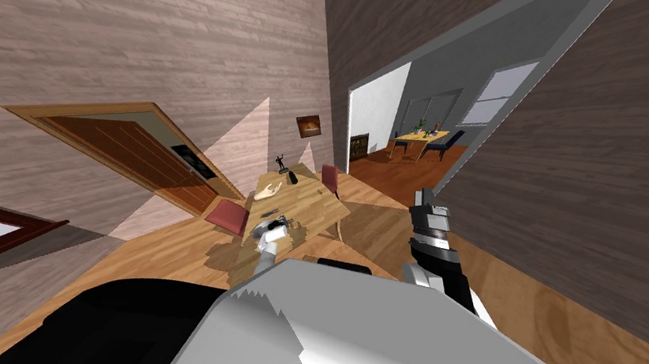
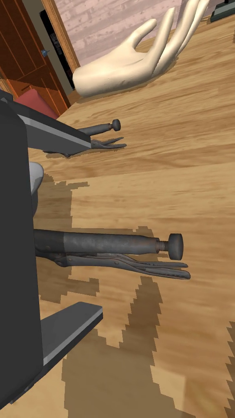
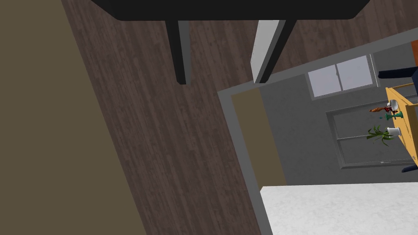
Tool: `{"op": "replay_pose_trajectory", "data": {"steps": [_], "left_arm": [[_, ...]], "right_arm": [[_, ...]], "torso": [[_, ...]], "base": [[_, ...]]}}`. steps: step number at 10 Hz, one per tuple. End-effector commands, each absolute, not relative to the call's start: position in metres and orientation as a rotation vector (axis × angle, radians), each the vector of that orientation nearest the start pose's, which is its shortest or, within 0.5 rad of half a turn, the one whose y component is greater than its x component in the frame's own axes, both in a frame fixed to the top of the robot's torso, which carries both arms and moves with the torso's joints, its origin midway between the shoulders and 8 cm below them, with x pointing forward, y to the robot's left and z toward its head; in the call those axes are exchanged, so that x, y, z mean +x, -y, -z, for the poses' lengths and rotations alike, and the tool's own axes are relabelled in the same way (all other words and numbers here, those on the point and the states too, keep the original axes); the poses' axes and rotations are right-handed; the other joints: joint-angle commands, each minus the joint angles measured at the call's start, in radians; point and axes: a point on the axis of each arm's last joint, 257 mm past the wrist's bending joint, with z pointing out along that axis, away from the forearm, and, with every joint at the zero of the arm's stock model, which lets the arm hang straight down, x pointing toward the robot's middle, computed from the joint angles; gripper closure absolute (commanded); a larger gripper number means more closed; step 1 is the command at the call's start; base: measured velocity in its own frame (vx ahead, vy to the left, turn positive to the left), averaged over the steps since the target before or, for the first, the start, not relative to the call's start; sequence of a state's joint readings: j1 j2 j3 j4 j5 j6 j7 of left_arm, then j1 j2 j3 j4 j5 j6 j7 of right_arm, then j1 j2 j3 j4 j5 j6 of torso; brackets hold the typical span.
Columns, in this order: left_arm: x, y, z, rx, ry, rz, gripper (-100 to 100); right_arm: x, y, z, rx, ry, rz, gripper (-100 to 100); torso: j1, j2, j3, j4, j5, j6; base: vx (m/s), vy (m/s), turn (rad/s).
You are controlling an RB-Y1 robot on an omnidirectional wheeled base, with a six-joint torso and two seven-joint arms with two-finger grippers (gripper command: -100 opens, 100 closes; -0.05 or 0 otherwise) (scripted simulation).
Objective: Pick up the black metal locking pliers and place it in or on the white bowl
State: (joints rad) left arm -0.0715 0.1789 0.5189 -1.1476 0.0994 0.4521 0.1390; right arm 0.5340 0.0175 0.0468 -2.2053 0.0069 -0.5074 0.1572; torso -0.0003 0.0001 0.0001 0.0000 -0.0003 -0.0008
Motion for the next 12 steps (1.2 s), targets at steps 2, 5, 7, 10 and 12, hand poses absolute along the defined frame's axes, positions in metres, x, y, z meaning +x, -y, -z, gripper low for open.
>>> {"op": "replay_pose_trajectory", "data": {"steps": [2, 5, 7, 10, 12], "left_arm": [[0.441, -0.480, 0.457, -2.115, -1.074, 0.629, -100], [0.466, -0.432, 0.468, -2.108, -1.167, 0.681, -100], [0.492, -0.398, 0.461, -2.072, -1.213, 0.747, -100], [0.513, -0.352, 0.465, -2.047, -1.304, 0.793, -100], [0.509, -0.337, 0.475, -2.038, -1.360, 0.781, -100]], "right_arm": [[0.355, 0.271, 0.019, 0.685, -0.714, -1.166, 0], [0.355, 0.271, 0.019, 0.685, -0.714, -1.166, 0], [0.355, 0.271, 0.019, 0.685, -0.714, -1.166, 0], [0.355, 0.271, 0.019, 0.685, -0.714, -1.166, 0], [0.355, 0.271, 0.019, 0.685, -0.714, -1.166, 0]], "torso": [[0.000, 0.000, 0.000, 0.000, 0.000, 0.000], [0.001, -0.005, -0.003, -0.001, 0.000, -0.001], [0.001, -0.002, -0.001, -0.001, 0.000, 0.000], [0.001, -0.002, -0.001, -0.001, 0.000, 0.001], [0.001, -0.003, -0.002, -0.001, 0.000, 0.000]], "base": [[0.019, 0.009, 0.187], [0.062, 0.014, 0.371], [0.038, 0.009, 0.175], [0.041, 0.006, 0.267], [0.036, -0.002, 0.161]]}}
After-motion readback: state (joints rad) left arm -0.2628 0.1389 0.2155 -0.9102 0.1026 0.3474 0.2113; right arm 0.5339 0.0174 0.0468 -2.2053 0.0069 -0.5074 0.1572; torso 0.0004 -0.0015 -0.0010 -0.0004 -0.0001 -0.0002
